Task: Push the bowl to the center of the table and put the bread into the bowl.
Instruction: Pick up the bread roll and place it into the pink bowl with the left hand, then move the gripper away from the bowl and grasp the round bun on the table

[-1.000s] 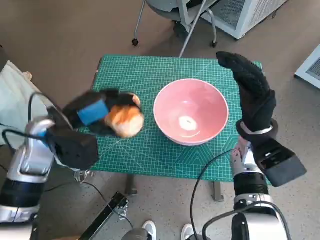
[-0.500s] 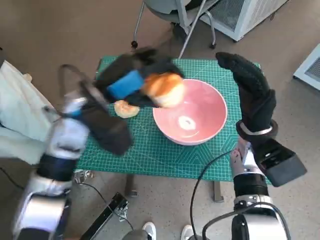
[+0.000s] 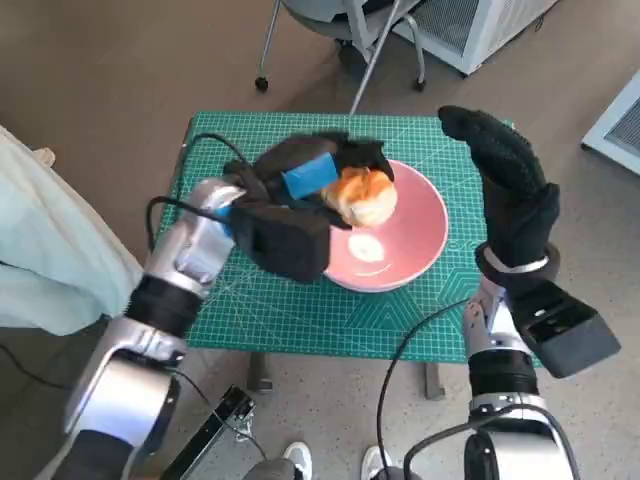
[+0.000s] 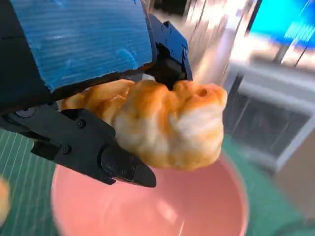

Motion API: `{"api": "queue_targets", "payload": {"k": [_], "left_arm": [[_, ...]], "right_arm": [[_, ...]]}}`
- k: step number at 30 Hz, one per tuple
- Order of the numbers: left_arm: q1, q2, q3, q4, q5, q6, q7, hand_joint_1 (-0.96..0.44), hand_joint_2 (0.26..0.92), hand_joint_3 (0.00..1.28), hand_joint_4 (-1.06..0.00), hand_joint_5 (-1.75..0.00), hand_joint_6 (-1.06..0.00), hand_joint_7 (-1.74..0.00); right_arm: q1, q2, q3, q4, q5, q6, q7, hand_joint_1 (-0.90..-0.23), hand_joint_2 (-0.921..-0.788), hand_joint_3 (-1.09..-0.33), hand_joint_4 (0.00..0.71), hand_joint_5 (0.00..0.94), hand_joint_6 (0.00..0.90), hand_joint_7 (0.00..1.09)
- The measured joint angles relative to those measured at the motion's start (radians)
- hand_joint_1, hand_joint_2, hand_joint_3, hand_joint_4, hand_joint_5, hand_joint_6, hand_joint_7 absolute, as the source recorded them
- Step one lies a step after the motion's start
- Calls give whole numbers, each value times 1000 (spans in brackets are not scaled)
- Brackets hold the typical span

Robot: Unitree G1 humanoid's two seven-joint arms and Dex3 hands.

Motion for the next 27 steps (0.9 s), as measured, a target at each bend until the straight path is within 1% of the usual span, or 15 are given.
{"api": "queue_targets", "payload": {"k": [4,6,8,10,12,17,19,20,22,27], "left_arm": [[0,-1,-5,21,1,2,-11,-92,862,59,-242,-62,-197,-357],[-2,0,-3,22,-4,4,-23,-157,841,44,-140,-31,-141,-317],[-5,3,0,20,-14,9,-52,-221,832,35,-72,-16,-102,-286],[-4,12,2,17,-13,9,-52,-265,827,28,-29,-6,-77,-263],[-4,24,4,17,-12,10,-43,-311,828,26,-14,-2,-65,-248],[-4,63,28,20,-14,-22,-6,-421,842,26,-2,0,-58,-221],[-4,81,41,25,-16,-48,1,-457,861,32,0,1,-62,-213],[-4,90,48,27,-21,-58,2,-469,879,25,-2,0,-83,-181],[-4,106,63,31,-32,-79,2,-477,901,14,-12,-4,-116,-133],[-4,153,103,28,-63,-102,-10,-439,912,3,-58,-9,-175,-81]], "right_arm": [[4,-3,-1,-3,2,1,2,-579,-921,-690,364,3,50,813],[6,-6,-2,-4,3,1,3,-589,-921,-685,356,2,46,811],[8,-10,-3,-7,4,1,7,-594,-921,-681,353,1,43,812],[9,-16,-6,-9,4,1,8,-597,-921,-678,351,1,41,813],[10,-20,-8,-9,5,0,8,-597,-921,-676,350,1,40,815],[11,-29,-14,-7,1,-9,7,-593,-921,-676,349,1,37,819],[11,-32,-17,-4,0,-13,7,-590,-921,-676,349,1,36,820],[11,-32,-18,-2,0,-15,7,-589,-921,-677,349,1,36,821],[11,-32,-20,4,-1,-19,5,-588,-921,-678,349,0,34,823],[11,-32,-23,11,-1,-24,4,-588,-921,-679,349,0,32,827]]}}
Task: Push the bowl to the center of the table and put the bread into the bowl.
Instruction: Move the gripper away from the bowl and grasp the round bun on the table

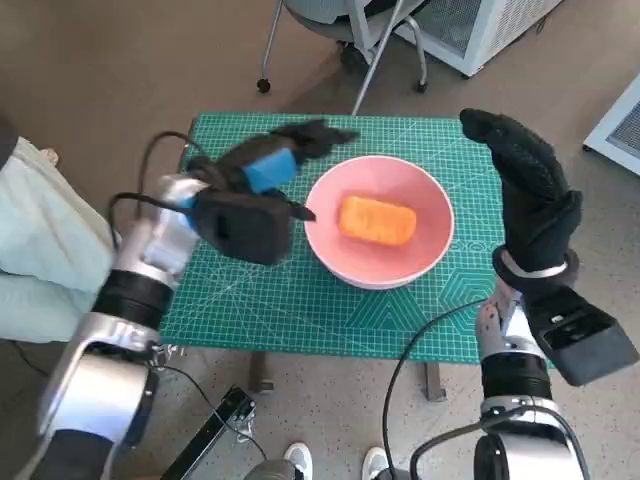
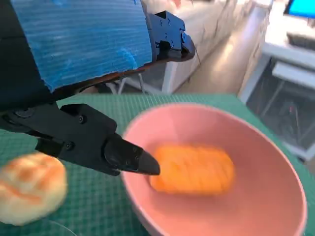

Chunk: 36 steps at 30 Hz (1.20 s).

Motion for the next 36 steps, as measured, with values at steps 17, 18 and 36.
{"api": "queue_targets", "payload": {"k": [17,18,36], "left_arm": [[-39,106,-53,216,161,63,169,-410,834,0,-116,-8,-241,-47],[-42,105,-59,231,166,66,173,-408,829,0,-116,-7,-242,-45],[-105,-3,-130,391,201,226,121,-197,752,0,-90,0,-230,-13]], "right_arm": [[-1,-2,-3,6,2,-1,0,-597,-921,-677,350,1,25,833],[-1,-2,-3,7,2,-1,0,-597,-921,-677,350,1,25,833],[-18,-1,2,12,4,8,11,-591,-921,-676,349,0,24,835]]}}
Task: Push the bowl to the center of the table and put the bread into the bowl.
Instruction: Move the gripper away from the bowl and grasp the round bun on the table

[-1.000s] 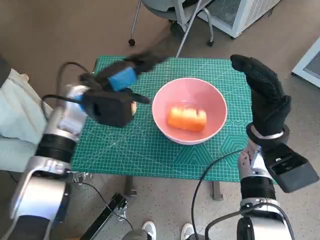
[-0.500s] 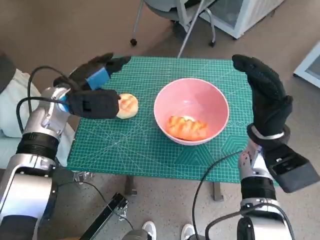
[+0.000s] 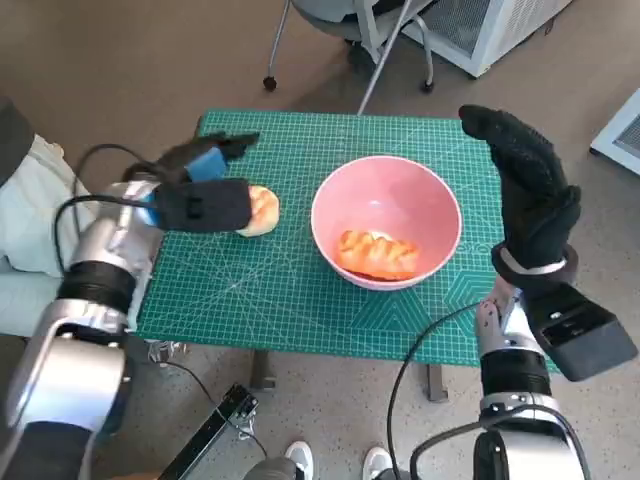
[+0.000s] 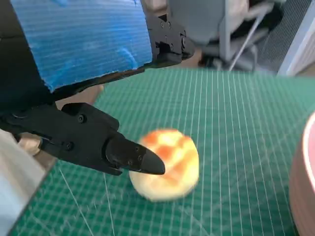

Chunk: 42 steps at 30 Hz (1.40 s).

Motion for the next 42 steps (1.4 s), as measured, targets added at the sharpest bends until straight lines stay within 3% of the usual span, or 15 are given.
{"api": "queue_targets", "payload": {"k": [9,23,28,31,33,34,37,39,42], "left_arm": [[-12,-48,-56,52,45,61,-5,-175,744,1,-86,-1,-230,-8],[-11,-120,-102,104,85,139,65,-162,758,7,-104,-8,-286,-28],[-4,-136,-114,113,90,169,72,-121,793,18,-217,-30,-382,-59],[3,-141,-131,114,105,181,83,-110,830,22,-422,-61,-506,-92],[8,-141,-141,114,119,184,98,-99,852,27,-597,-127,-613,-140],[9,-141,-146,114,123,184,106,-64,877,63,-625,-526,-576,-525],[9,-140,-155,114,129,183,128,-22,906,88,-670,-1007,-563,-947],[9,-136,-155,114,129,177,141,-12,913,65,-705,-1092,-600,-1014],[9,-127,-147,114,120,162,147,-4,901,49,-761,-1080,-661,-1070]], "right_arm": [[1,-4,-2,-18,4,5,8,-590,-921,-677,349,0,22,831],[12,-14,-4,-43,-3,-6,4,-595,-921,-678,349,0,17,828],[25,-15,-3,-62,-6,-10,-10,-594,-921,-679,348,0,15,830],[33,-17,-2,-76,-10,-10,-19,-589,-921,-681,351,2,13,831],[37,-19,-2,-83,-17,-11,-27,-582,-921,-684,354,4,11,832],[38,-21,-3,-85,-22,-11,-30,-577,-921,-685,356,5,10,833],[41,-22,-3,-91,-29,-11,-39,-571,-921,-688,359,6,9,836],[44,-22,-2,-96,-34,-10,-44,-573,-921,-688,361,7,10,837],[45,-22,-1,-99,-38,-9,-49,-583,-921,-685,362,7,11,838]]}}
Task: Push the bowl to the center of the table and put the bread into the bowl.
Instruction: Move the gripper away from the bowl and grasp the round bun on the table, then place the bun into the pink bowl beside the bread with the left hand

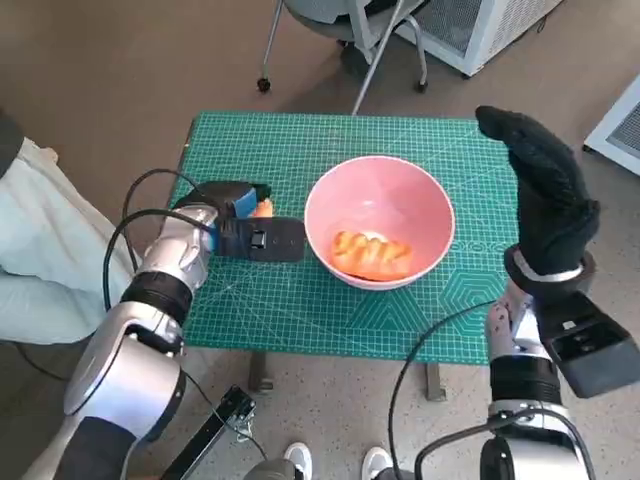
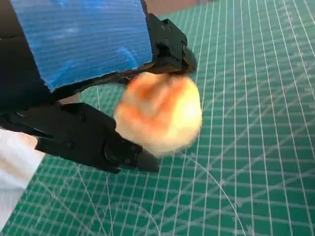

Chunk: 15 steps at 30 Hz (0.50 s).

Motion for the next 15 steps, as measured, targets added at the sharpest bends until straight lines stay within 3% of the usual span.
{"api": "queue_targets", "payload": {"k": [6,15], "left_arm": [[0,19,23,0,-13,-24,4,-1,908,36,-760,-1015,-680,-1184],[-15,46,83,-4,-55,-54,5,0,920,40,-714,-1062,-667,-1202]], "right_arm": [[1,1,5,-2,-1,3,-6,-591,-921,-681,363,7,14,836],[0,3,17,0,5,11,-6,-579,-921,-680,363,6,17,830]]}}
